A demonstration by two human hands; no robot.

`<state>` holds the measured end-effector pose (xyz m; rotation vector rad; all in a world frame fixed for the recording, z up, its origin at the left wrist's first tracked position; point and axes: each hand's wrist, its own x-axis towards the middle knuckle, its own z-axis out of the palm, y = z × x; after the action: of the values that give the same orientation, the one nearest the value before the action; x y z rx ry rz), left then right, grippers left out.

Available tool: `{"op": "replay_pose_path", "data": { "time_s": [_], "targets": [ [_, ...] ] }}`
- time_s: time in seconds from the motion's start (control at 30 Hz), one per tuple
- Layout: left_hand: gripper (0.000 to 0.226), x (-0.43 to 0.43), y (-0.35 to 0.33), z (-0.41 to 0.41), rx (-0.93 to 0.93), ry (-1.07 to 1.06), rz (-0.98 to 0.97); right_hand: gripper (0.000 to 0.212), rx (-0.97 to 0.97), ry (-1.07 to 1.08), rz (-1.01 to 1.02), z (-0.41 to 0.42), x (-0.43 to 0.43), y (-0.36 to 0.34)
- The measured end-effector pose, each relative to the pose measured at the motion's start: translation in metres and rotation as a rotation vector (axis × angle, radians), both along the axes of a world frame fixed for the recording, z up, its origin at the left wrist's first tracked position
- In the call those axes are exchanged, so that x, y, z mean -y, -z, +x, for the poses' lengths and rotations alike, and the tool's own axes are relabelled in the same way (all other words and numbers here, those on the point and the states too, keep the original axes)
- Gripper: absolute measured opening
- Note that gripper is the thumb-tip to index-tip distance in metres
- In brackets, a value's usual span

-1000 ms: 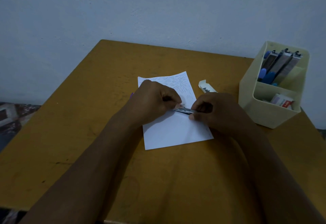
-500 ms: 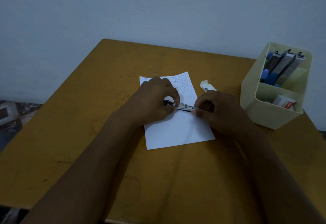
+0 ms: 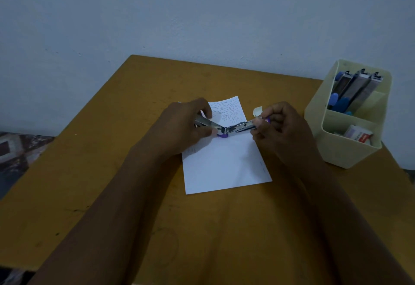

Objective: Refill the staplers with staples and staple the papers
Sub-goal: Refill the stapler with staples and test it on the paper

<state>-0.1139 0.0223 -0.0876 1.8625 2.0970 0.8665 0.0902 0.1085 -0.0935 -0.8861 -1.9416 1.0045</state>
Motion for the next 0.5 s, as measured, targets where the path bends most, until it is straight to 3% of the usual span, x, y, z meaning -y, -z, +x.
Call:
{"op": "replay_pose_path", "data": {
  "time_s": [0.1,0.33,0.5],
  "targets": [
    [0.035,0.001,-0.005,0.007,0.103,-0.032,0.090,0.016,-0.020,-0.043,-0.035,0.000,0.001,0.001],
    [0.024,-0.003,0.004,0.020,0.058,0.122,0.220,0.024,-0.011,-0.075,-0.069,-0.005,0.003,0.002],
    [0.029,-0.008,0.010,0.023,-0.024,0.088,0.264,0.019,-0.119,-0.091,-0.154,-0.006,0.008,-0.001]
  ]
}}
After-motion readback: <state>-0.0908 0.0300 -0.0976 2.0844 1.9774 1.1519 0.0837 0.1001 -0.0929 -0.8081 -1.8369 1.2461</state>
